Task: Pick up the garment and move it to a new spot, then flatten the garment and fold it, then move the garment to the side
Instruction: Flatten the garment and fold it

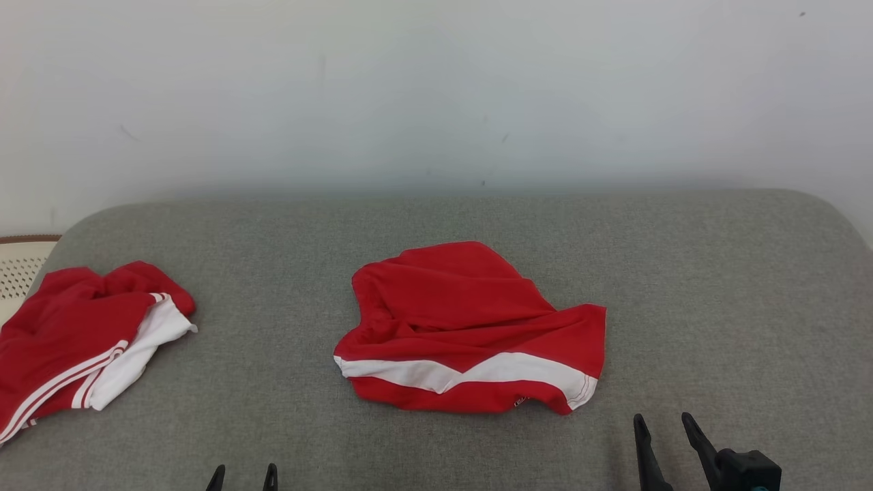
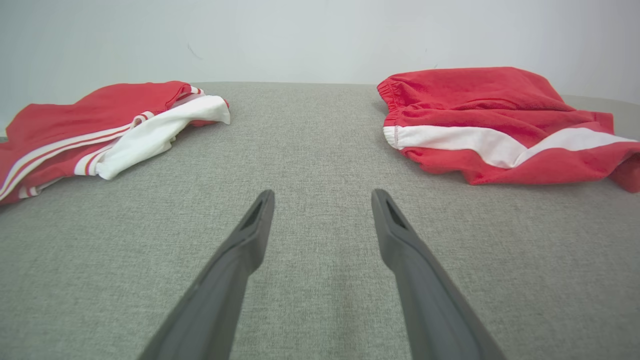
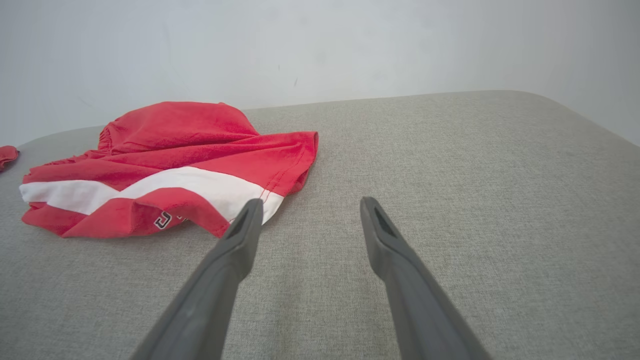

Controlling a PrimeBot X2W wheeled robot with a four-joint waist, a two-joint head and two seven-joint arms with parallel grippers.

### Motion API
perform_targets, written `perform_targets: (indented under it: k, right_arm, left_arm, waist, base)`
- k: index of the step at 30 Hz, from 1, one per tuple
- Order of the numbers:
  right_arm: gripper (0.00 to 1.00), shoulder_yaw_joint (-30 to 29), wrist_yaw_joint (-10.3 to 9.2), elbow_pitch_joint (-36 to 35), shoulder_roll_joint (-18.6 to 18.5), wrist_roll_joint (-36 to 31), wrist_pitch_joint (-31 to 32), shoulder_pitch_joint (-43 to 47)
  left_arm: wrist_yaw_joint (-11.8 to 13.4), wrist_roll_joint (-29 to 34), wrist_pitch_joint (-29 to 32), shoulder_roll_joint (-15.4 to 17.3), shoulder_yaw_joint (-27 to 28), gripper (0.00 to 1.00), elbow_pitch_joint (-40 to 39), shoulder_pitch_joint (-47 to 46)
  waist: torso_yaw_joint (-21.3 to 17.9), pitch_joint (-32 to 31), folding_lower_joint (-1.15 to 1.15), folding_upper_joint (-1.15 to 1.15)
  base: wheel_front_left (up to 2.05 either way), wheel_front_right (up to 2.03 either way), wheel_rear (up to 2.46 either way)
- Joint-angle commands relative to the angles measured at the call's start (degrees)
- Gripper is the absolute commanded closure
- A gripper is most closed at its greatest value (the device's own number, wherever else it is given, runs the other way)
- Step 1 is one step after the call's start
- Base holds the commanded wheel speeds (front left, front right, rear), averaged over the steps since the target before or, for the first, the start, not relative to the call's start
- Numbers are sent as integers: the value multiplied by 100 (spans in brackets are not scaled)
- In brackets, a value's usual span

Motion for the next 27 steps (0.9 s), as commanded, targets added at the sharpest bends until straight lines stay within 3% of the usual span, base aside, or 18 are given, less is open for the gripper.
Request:
perform_targets:
  k: [1, 9, 27]
  right_arm:
    - [0, 19, -6, -3, 7, -31, -3, 34]
    - [0, 147, -6, 46, 43, 68, -2, -118]
    - [0, 191, -6, 857, 149, 1059, -3, -978]
  left_arm:
    - [25, 49, -6, 2, -13, 0, -25, 92]
    - [-63, 60, -6, 2, -91, 0, -85, -74]
    - [-328, 159, -6, 5, -320, 0, -200, -537]
  waist:
    - [6, 17, 0, 0]
    - [67, 199, 0, 0]
    - [432, 955, 0, 0]
  base:
    - [0, 0, 0]
    - [0, 0, 0]
    - [0, 0, 0]
